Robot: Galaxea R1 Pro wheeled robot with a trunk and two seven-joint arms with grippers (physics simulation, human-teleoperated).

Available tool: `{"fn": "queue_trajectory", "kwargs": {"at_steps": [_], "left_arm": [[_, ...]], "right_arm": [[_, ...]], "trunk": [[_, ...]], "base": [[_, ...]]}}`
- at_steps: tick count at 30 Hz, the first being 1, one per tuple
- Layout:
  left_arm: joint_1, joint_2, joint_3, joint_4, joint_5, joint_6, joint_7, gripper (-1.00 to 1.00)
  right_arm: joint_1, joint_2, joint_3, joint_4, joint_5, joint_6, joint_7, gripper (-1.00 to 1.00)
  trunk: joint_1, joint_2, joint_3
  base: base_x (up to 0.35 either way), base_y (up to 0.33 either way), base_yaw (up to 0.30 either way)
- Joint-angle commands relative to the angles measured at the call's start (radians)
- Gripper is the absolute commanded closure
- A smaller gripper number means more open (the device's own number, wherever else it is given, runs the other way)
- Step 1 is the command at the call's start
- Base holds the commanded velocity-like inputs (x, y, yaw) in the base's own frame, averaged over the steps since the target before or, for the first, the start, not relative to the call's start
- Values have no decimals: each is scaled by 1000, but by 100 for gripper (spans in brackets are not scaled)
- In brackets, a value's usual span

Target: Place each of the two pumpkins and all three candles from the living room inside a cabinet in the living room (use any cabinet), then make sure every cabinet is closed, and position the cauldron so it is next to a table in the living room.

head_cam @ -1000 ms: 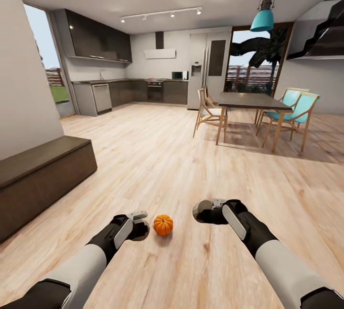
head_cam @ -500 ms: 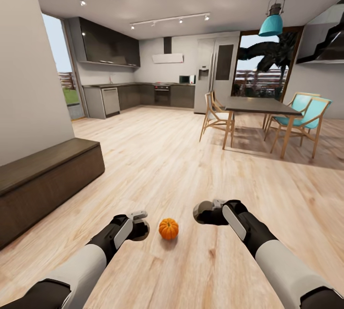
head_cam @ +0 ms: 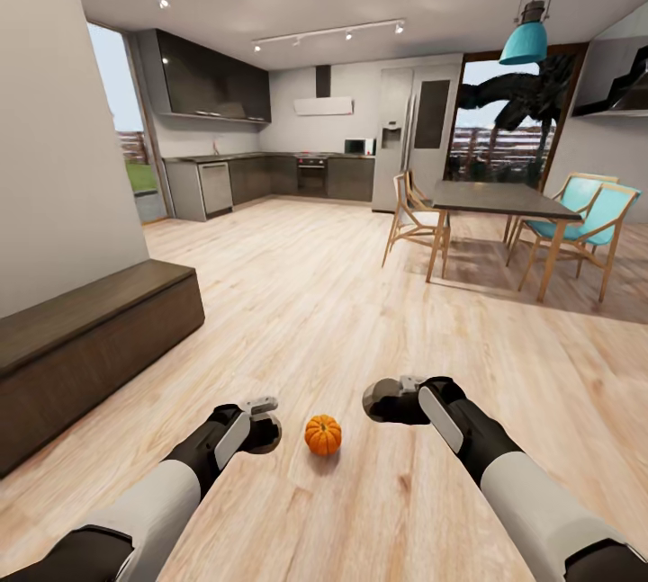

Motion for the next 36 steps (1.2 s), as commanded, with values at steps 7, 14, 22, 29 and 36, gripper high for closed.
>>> {"fn": "queue_trajectory", "kwargs": {"at_steps": [7,14,22,29,36], "left_arm": [[0,1,-7,-2,10,3,8,100],[0,1,-7,-2,11,3,7,100],[0,1,-7,-2,11,3,7,100],[0,1,-7,-2,10,3,8,100],[0,1,-7,-2,11,3,8,100]], "right_arm": [[0,-1,5,-2,-9,2,-7,100],[0,-1,6,-2,-9,2,-7,100],[0,0,7,-2,-9,2,-7,100],[0,0,7,-2,-9,1,-7,100],[0,0,7,-2,-9,0,-7,100]], "trunk": [[-27,49,21],[-54,98,43],[-85,154,71],[-111,203,100],[-138,252,129]], "base": [[0,0,0],[0,0,3],[0,0,227],[0,0,236],[0,0,225]]}}
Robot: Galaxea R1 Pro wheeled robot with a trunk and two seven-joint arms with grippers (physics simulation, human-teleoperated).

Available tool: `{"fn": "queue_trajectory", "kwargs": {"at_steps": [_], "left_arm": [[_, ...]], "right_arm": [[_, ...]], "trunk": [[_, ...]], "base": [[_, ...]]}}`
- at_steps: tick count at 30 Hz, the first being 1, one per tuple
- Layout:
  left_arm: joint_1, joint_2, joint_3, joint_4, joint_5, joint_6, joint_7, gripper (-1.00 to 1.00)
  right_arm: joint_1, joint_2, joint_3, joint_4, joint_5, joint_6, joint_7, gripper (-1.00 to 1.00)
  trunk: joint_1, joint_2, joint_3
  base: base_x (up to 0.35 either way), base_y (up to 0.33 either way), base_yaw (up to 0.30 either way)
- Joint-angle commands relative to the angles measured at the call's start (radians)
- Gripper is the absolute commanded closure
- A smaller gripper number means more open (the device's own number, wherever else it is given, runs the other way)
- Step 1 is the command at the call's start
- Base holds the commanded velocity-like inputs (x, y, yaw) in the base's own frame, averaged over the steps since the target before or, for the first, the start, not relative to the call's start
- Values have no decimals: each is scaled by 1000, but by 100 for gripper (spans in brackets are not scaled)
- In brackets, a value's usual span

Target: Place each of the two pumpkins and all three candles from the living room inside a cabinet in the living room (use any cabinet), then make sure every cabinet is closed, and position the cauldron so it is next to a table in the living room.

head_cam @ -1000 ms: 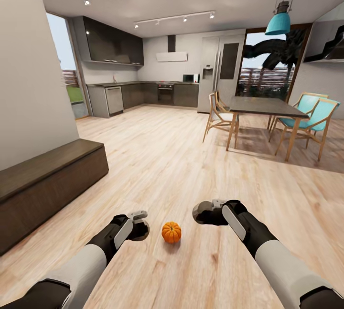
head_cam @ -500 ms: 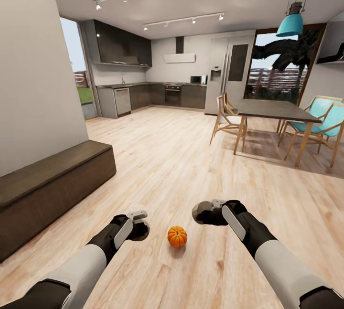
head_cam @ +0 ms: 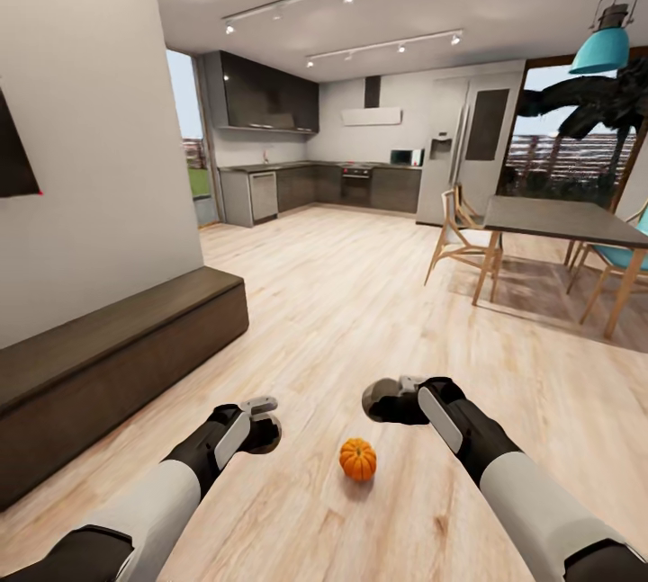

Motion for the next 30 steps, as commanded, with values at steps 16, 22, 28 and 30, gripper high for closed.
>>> {"fn": "queue_trajectory", "kwargs": {"at_steps": [16,22,28,30], "left_arm": [[-1,1,-7,-1,10,3,8,100],[-1,1,-7,-1,10,3,7,100],[-1,1,-7,-1,10,3,7,100],[0,1,-7,-1,10,3,7,100]], "right_arm": [[0,-1,7,-2,-10,-63,-8,100],[0,-1,5,-2,-10,-64,-8,100],[0,-1,5,-2,-10,-65,-8,100],[0,-1,5,-2,-10,-64,-8,100]], "trunk": [[-62,112,67],[-85,154,86],[-108,196,105],[-115,210,111]], "base": [[0,0,173],[0,0,11],[0,0,0],[0,0,0]]}}
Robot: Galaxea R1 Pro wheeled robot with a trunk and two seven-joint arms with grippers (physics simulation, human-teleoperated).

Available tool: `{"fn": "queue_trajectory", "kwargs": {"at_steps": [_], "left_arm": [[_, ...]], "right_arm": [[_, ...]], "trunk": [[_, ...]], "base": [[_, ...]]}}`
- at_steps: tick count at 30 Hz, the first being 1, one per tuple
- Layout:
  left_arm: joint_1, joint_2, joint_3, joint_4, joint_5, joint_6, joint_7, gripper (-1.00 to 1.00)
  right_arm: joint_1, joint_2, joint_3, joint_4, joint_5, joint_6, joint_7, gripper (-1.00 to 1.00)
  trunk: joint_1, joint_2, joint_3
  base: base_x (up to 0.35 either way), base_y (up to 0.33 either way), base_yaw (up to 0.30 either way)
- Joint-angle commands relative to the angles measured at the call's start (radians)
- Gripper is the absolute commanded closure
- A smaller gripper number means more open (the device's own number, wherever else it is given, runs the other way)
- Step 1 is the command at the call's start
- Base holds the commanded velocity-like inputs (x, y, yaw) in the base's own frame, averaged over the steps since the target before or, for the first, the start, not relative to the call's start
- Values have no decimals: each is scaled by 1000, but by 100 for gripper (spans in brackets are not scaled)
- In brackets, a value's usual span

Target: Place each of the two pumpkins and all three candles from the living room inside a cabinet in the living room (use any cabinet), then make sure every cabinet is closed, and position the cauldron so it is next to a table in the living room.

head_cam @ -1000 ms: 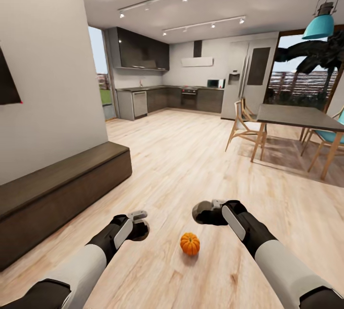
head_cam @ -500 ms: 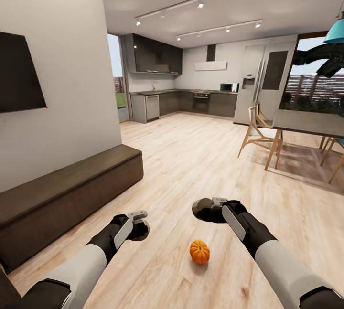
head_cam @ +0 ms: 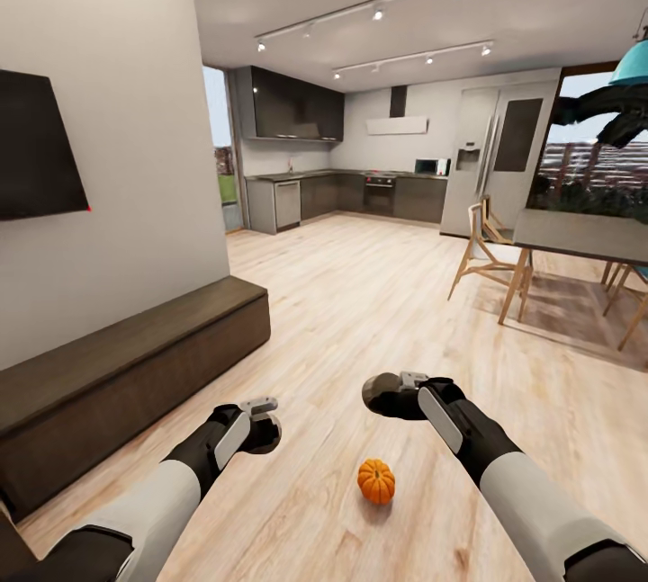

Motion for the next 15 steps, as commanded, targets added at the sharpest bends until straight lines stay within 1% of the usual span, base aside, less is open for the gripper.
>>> {"fn": "queue_trajectory", "kwargs": {"at_steps": [1,5,6,15], "left_arm": [[-1,1,-7,-2,10,3,8,100],[-1,1,-7,-2,10,3,8,100],[-1,1,-7,-2,11,3,8,100],[-1,1,-7,-2,10,1,8,100]], "right_arm": [[-1,-1,5,-1,-9,2,-8,100],[-1,-1,5,-1,-9,3,-8,100],[-1,-1,5,-1,-9,2,-8,100],[-1,-1,6,-1,-9,2,-8,100]], "trunk": [[-4,7,2],[-19,35,15],[-23,42,18],[-58,105,56]], "base": [[0,0,0],[0,0,0],[0,0,121],[0,0,198]]}}
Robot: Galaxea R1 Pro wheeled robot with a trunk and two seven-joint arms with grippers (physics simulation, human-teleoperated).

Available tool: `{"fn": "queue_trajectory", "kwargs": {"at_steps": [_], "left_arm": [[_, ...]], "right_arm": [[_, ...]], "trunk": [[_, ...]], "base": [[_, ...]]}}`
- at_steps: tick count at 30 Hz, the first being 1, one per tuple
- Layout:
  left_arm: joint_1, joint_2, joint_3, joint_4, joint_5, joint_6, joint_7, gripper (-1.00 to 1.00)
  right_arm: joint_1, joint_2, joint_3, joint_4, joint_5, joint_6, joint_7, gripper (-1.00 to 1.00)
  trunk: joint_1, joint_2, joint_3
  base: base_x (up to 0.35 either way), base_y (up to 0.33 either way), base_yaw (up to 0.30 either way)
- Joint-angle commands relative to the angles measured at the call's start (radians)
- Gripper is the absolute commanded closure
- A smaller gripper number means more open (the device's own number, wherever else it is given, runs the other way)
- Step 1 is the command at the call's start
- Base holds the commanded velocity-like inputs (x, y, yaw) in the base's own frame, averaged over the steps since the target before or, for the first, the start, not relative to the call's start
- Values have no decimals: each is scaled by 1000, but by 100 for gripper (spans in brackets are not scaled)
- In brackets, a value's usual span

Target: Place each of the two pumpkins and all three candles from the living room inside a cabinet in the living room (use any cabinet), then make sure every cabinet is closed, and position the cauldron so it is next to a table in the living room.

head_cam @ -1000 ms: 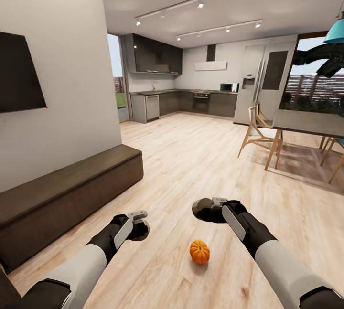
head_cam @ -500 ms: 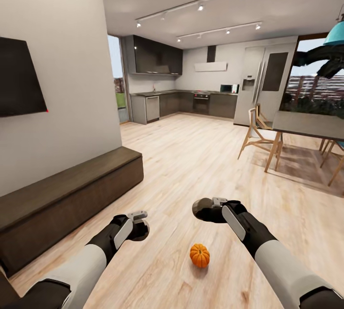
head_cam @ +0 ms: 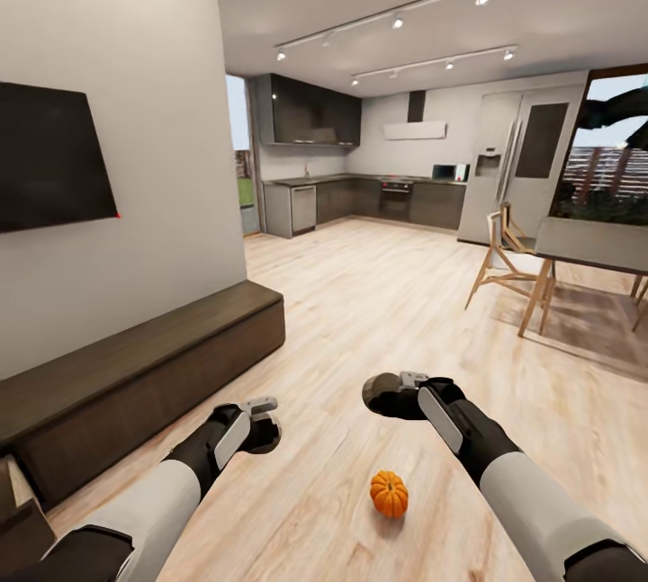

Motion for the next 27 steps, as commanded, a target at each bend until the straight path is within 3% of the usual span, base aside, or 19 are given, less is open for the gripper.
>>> {"fn": "queue_trajectory", "kwargs": {"at_steps": [1,27], "left_arm": [[0,1,-7,-1,11,3,7,100],[0,2,-7,-3,11,1,7,100]], "right_arm": [[-1,-2,5,-2,-10,3,-8,100],[-1,-2,5,-2,-10,3,-8,100]], "trunk": [[-4,7,3],[-12,21,39]], "base": [[0,0,207],[0,0,208]]}}
